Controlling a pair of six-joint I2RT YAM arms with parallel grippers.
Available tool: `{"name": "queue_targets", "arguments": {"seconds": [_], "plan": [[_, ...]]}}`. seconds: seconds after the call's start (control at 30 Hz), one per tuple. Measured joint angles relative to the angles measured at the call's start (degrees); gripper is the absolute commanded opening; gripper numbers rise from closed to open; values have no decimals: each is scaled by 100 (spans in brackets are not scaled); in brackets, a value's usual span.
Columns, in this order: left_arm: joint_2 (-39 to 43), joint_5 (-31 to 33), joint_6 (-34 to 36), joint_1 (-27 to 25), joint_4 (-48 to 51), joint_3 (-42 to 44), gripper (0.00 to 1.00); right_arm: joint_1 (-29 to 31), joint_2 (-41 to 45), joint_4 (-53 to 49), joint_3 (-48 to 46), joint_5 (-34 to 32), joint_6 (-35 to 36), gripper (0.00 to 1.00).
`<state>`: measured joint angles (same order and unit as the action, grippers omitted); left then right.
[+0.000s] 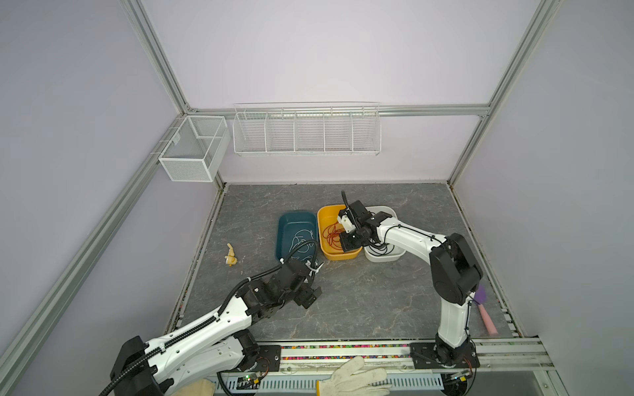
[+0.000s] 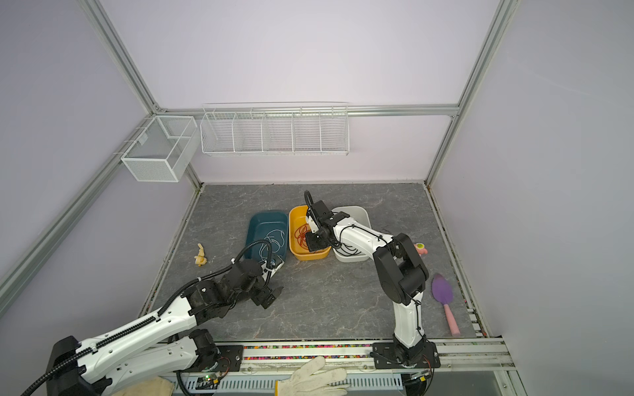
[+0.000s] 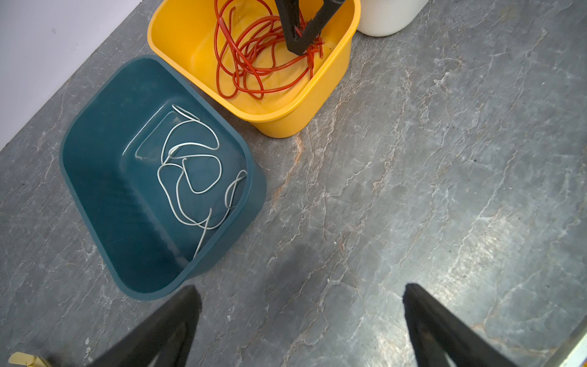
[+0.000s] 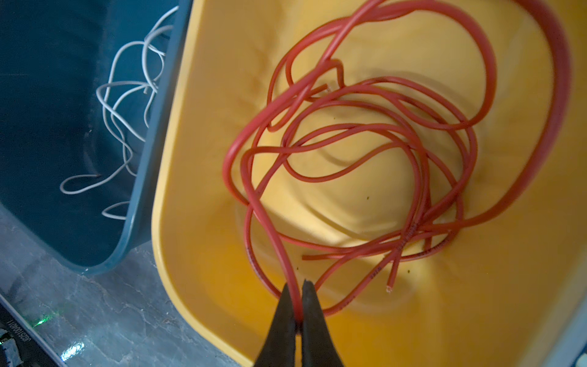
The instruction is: Untangle the cables
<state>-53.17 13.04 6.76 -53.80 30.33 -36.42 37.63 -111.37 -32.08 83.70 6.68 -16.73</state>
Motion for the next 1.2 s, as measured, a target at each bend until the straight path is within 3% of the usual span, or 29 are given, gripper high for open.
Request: {"name": "queue_targets", "arguments": {"seconds": [0.13,0.3,0.47,0.6,0.9,1.2], "plan": [[-11,2,0,0,4,0,99,0,94,-26,-2,4,-7,12],[-11,0,0,0,7,0,99,0,431,-103,-2,0,-46,28],[-11,0,0,0,17,0,99,0,769,-177,-4,-24,-81,36],[-11,0,0,0,17,0,99,0,992,-240,-85,-17,-98,51],[-11,0,0,0,20,0,99,76,1589,-428,-616,114,-118,70],[-11,0,0,-22,22,0,99,144,2448,-713,-1093,31,-72,97]]}}
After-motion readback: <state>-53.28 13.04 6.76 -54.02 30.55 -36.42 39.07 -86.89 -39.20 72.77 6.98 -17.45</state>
